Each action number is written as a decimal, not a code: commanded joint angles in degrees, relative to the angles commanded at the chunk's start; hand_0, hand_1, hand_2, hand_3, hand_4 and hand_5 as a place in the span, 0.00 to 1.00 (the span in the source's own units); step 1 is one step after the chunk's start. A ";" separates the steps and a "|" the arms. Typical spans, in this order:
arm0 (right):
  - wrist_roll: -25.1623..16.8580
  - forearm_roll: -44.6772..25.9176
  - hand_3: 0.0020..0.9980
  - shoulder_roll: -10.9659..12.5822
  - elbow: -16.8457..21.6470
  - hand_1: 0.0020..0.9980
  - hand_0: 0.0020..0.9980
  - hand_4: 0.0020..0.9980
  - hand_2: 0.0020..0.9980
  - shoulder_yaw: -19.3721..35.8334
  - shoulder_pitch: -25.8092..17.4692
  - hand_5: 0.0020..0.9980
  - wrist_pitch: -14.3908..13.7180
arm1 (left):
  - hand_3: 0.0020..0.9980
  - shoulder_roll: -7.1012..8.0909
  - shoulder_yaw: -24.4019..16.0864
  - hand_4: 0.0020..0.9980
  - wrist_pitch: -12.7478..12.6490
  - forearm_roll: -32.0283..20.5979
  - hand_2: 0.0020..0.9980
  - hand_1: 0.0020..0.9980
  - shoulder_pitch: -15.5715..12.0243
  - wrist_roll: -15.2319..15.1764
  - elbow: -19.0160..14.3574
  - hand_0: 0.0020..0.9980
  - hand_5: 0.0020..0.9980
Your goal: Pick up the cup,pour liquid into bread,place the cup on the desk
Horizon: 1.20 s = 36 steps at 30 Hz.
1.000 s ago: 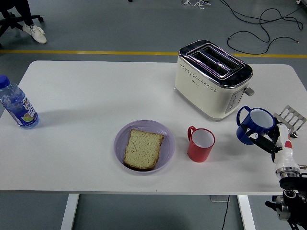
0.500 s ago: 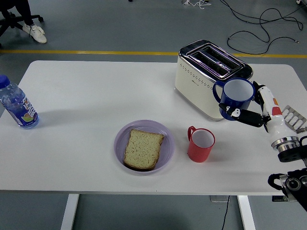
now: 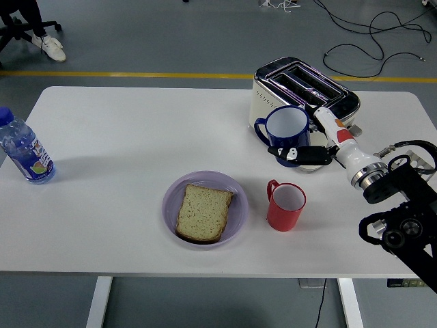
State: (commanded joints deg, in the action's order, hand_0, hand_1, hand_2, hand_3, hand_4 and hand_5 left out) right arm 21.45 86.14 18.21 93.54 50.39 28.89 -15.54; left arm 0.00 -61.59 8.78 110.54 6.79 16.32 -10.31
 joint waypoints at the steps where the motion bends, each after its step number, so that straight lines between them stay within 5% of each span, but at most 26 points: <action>1: 0.64 0.17 0.52 -0.54 -0.70 0.24 0.16 0.76 0.48 -1.13 1.41 0.00 0.21 | 0.59 0.00 0.05 0.29 0.04 0.00 0.71 0.69 -0.02 0.01 0.00 0.65 0.89; 19: 5.68 8.17 0.52 -6.29 -11.65 0.23 0.16 0.71 0.47 -16.14 15.28 0.00 0.23 | 0.59 0.00 0.28 0.29 0.00 -0.61 0.71 0.69 -0.10 0.18 0.00 0.65 0.89; 36: 5.60 23.05 0.52 -7.00 -15.25 0.24 0.19 0.67 0.46 -29.37 24.14 0.01 0.37 | 0.59 0.00 0.37 0.29 0.17 -0.61 0.71 0.69 -0.20 0.27 0.00 0.66 0.89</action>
State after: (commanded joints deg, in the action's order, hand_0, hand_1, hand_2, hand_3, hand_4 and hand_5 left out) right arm 27.05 109.19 11.22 78.29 21.02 53.04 -15.17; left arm 0.00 -61.21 8.94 109.93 6.58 16.59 -10.31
